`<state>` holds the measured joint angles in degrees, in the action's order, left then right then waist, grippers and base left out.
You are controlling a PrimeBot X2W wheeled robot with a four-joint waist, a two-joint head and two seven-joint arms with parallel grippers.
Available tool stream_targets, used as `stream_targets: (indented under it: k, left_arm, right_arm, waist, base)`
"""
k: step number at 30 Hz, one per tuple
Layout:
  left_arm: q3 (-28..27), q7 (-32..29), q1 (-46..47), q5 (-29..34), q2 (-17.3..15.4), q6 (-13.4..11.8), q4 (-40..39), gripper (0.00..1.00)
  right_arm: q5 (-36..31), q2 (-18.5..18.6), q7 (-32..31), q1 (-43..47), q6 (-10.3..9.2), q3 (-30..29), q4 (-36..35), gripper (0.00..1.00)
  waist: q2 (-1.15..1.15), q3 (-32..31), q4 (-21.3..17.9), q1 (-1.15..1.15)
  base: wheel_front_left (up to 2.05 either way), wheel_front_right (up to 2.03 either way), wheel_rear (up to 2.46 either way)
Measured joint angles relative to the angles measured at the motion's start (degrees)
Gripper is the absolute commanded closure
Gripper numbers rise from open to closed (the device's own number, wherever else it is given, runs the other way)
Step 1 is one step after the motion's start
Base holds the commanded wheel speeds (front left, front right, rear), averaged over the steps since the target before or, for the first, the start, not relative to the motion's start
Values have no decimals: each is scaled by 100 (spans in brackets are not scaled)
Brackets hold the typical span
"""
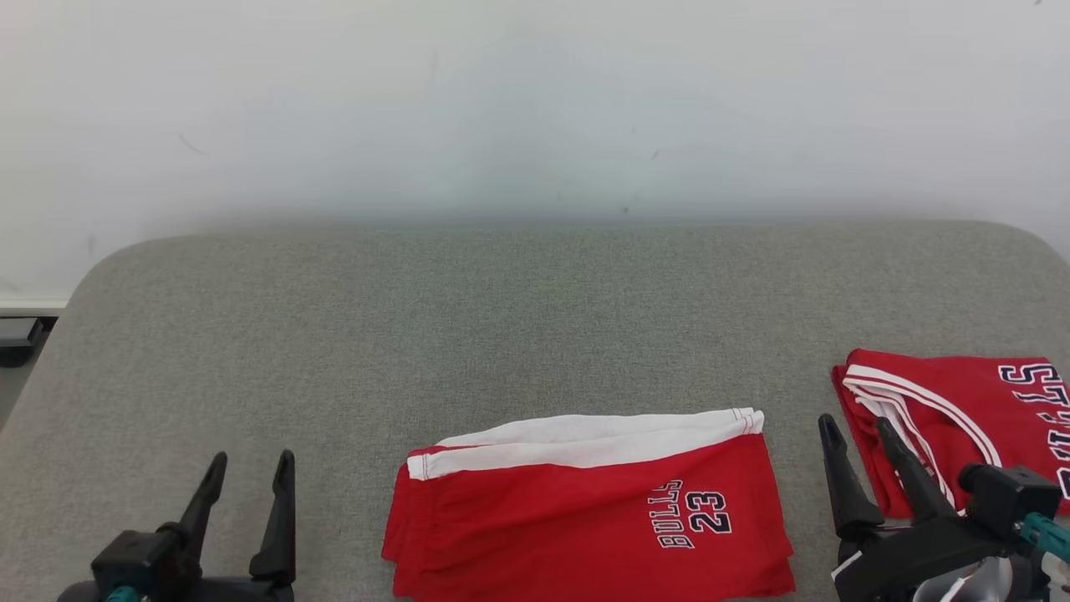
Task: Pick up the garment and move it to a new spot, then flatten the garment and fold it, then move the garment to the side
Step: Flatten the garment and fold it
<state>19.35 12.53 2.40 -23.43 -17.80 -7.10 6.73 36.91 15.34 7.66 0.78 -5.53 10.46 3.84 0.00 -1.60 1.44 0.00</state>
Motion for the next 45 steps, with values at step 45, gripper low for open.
stream_targets:
  k: [45]
  left_arm:
    - [312, -445, -65, 108, -30, 4, 119, 0]
  right_arm:
    - [-442, -32, -839, -327, -52, 542, 1252, 0]
  waist:
    - [0, 126, 41, 0]
  base:
    - [0, 0, 0]
